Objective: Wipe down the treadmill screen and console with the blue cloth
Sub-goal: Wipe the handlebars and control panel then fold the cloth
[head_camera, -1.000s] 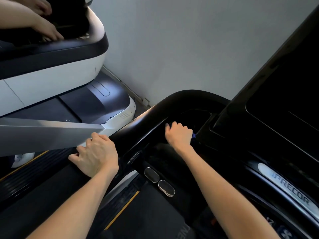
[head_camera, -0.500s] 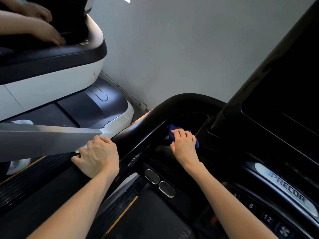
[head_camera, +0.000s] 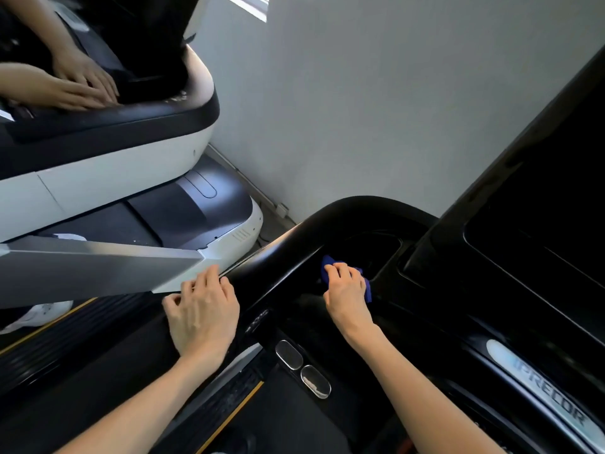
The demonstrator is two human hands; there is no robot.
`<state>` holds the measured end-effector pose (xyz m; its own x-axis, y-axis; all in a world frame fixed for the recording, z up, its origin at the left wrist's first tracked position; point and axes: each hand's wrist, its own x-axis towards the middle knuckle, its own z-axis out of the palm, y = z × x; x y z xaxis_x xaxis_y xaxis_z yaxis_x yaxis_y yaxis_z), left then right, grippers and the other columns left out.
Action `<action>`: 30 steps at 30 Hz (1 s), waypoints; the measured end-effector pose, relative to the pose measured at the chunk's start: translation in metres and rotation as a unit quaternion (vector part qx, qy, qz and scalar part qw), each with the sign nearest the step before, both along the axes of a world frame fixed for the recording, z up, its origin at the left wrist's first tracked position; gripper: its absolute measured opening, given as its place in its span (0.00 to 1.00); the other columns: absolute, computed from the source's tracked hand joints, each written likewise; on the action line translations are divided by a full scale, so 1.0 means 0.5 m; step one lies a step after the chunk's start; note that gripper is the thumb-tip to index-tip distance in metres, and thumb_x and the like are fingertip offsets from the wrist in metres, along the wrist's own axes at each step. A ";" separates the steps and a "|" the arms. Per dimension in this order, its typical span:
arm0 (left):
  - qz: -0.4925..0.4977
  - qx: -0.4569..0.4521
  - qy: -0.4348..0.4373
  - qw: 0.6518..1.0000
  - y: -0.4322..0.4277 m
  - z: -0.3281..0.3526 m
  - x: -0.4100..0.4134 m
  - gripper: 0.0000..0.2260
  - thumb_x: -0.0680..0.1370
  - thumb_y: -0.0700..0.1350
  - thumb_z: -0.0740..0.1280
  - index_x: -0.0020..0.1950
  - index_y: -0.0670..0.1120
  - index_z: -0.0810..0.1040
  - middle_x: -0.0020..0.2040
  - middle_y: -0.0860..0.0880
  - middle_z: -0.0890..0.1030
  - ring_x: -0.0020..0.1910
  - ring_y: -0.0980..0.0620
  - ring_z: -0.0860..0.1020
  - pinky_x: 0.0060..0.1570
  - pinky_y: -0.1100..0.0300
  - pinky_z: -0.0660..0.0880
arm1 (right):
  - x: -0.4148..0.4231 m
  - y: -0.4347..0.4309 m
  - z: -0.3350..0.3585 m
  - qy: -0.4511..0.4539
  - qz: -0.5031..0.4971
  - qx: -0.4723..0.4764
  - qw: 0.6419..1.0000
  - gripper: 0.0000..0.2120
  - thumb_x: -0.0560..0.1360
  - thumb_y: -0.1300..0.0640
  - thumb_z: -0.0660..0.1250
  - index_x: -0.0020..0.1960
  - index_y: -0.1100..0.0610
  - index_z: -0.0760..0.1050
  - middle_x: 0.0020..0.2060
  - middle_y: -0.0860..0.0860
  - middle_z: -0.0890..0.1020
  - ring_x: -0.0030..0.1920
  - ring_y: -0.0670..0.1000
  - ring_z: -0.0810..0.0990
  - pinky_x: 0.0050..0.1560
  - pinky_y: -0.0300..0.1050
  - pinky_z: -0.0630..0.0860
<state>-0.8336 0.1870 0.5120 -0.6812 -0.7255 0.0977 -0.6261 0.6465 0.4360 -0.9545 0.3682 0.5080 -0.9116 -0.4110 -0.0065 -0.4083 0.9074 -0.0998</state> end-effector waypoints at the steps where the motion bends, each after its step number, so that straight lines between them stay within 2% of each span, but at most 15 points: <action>1: -0.014 -0.002 0.005 1.000 -0.001 -0.001 -0.010 0.17 0.79 0.50 0.55 0.64 0.47 0.73 0.58 0.49 0.79 0.57 0.47 0.75 0.54 0.50 0.65 | -0.005 0.002 0.007 -0.009 0.007 0.016 1.000 0.25 0.76 0.62 0.59 0.72 0.58 0.61 0.69 0.54 0.65 0.69 0.56 0.62 0.70 0.49 0.57; 5: -0.085 0.000 0.003 0.996 0.008 0.021 -0.104 0.25 0.76 0.55 0.63 0.66 0.39 0.69 0.64 0.42 0.75 0.63 0.42 0.72 0.61 0.45 0.65 | -0.040 0.019 0.037 -0.084 0.068 0.080 0.991 0.28 0.74 0.60 0.60 0.72 0.60 0.61 0.69 0.55 0.67 0.66 0.58 0.67 0.68 0.50 0.64; 8: -0.170 -0.025 -0.061 0.983 0.030 0.058 -0.186 0.37 0.72 0.62 0.65 0.71 0.39 0.62 0.68 0.44 0.69 0.67 0.45 0.67 0.67 0.44 0.60 | -0.081 0.044 0.072 -0.166 0.080 0.080 0.980 0.26 0.72 0.61 0.62 0.70 0.59 0.66 0.66 0.56 0.71 0.63 0.58 0.72 0.64 0.50 0.68; 10: -0.217 -0.038 -0.097 0.971 0.046 0.074 -0.231 0.41 0.70 0.65 0.65 0.72 0.41 0.58 0.70 0.45 0.65 0.68 0.47 0.64 0.69 0.44 0.58 | -0.116 0.058 0.109 -0.235 0.069 0.057 0.968 0.22 0.73 0.62 0.62 0.67 0.55 0.71 0.60 0.55 0.77 0.59 0.56 0.75 0.60 0.47 0.71; 12: -0.247 -0.046 -0.129 0.959 0.052 0.080 -0.266 0.44 0.68 0.67 0.65 0.73 0.40 0.57 0.70 0.45 0.65 0.68 0.47 0.64 0.69 0.44 0.58 | -0.158 0.066 0.135 -0.281 0.093 0.065 0.953 0.22 0.72 0.63 0.62 0.66 0.53 0.72 0.59 0.53 0.78 0.58 0.53 0.76 0.60 0.44 0.71; 15: -0.257 -0.026 -0.204 0.944 0.051 0.071 -0.303 0.48 0.67 0.69 0.66 0.74 0.38 0.54 0.69 0.44 0.67 0.68 0.46 0.65 0.68 0.43 0.58 | -0.224 0.072 0.138 -0.234 0.179 0.148 0.944 0.23 0.72 0.66 0.61 0.66 0.53 0.73 0.61 0.52 0.77 0.61 0.54 0.72 0.63 0.49 0.69; 17: -0.277 -0.029 -0.239 0.930 0.049 0.075 -0.322 0.42 0.67 0.67 0.68 0.70 0.40 0.63 0.64 0.46 0.73 0.65 0.46 0.70 0.66 0.43 0.60 | -0.263 0.085 0.129 -0.159 0.264 0.261 0.915 0.21 0.75 0.65 0.60 0.66 0.51 0.73 0.65 0.49 0.74 0.65 0.55 0.68 0.65 0.50 0.64; 19: -0.302 -0.039 -0.246 0.920 0.049 0.088 -0.340 0.31 0.67 0.65 0.70 0.60 0.44 0.74 0.57 0.48 0.78 0.59 0.47 0.74 0.65 0.45 0.62 | -0.300 0.105 0.131 -0.136 0.334 0.359 0.861 0.19 0.78 0.61 0.58 0.66 0.50 0.73 0.67 0.46 0.73 0.69 0.53 0.64 0.69 0.47 0.56; 22: -0.305 -0.036 -0.261 0.915 0.051 0.101 -0.350 0.23 0.66 0.61 0.72 0.52 0.47 0.77 0.52 0.50 0.80 0.55 0.47 0.76 0.63 0.49 0.63 | -0.359 0.125 0.145 -0.129 0.363 0.441 0.811 0.19 0.79 0.60 0.56 0.67 0.50 0.72 0.67 0.46 0.72 0.71 0.51 0.62 0.70 0.46 0.51; 24: -0.294 -0.041 -0.262 0.918 0.054 0.102 -0.347 0.21 0.68 0.59 0.71 0.53 0.46 0.77 0.53 0.50 0.79 0.55 0.47 0.76 0.61 0.51 0.64 | -0.406 0.127 0.154 -0.131 0.381 0.477 0.781 0.18 0.79 0.61 0.57 0.67 0.50 0.72 0.67 0.48 0.73 0.71 0.50 0.63 0.69 0.45 0.54; 26: -0.284 -0.043 -0.262 0.921 0.056 0.100 -0.343 0.22 0.69 0.58 0.71 0.55 0.45 0.76 0.53 0.49 0.78 0.56 0.47 0.75 0.60 0.52 0.65 | -0.437 0.126 0.152 -0.117 0.429 0.499 0.743 0.17 0.77 0.59 0.63 0.64 0.49 0.75 0.64 0.45 0.75 0.70 0.47 0.66 0.67 0.42 0.59; 28: -0.279 -0.040 -0.260 0.923 0.055 0.098 -0.344 0.22 0.69 0.57 0.71 0.55 0.45 0.76 0.54 0.49 0.78 0.56 0.47 0.75 0.59 0.53 0.66 | -0.462 0.122 0.143 -0.118 0.450 0.525 0.713 0.14 0.66 0.52 0.75 0.51 0.43 0.82 0.53 0.39 0.82 0.61 0.41 0.76 0.61 0.36 0.69; 29: -0.278 -0.037 -0.261 0.924 0.055 0.098 -0.345 0.21 0.69 0.57 0.71 0.55 0.45 0.76 0.53 0.49 0.78 0.56 0.47 0.75 0.58 0.54 0.66 | -0.465 0.122 0.133 -0.075 0.487 0.509 0.706 0.10 0.63 0.50 0.76 0.44 0.43 0.83 0.48 0.37 0.83 0.56 0.39 0.79 0.57 0.35 0.72; 30: -0.276 -0.034 -0.264 0.923 0.056 0.099 -0.347 0.21 0.69 0.56 0.71 0.55 0.45 0.76 0.53 0.49 0.78 0.56 0.47 0.75 0.57 0.55 0.66 | -0.462 0.121 0.123 -0.048 0.510 0.473 0.717 0.06 0.66 0.52 0.72 0.42 0.44 0.84 0.46 0.38 0.83 0.54 0.39 0.80 0.57 0.35 0.73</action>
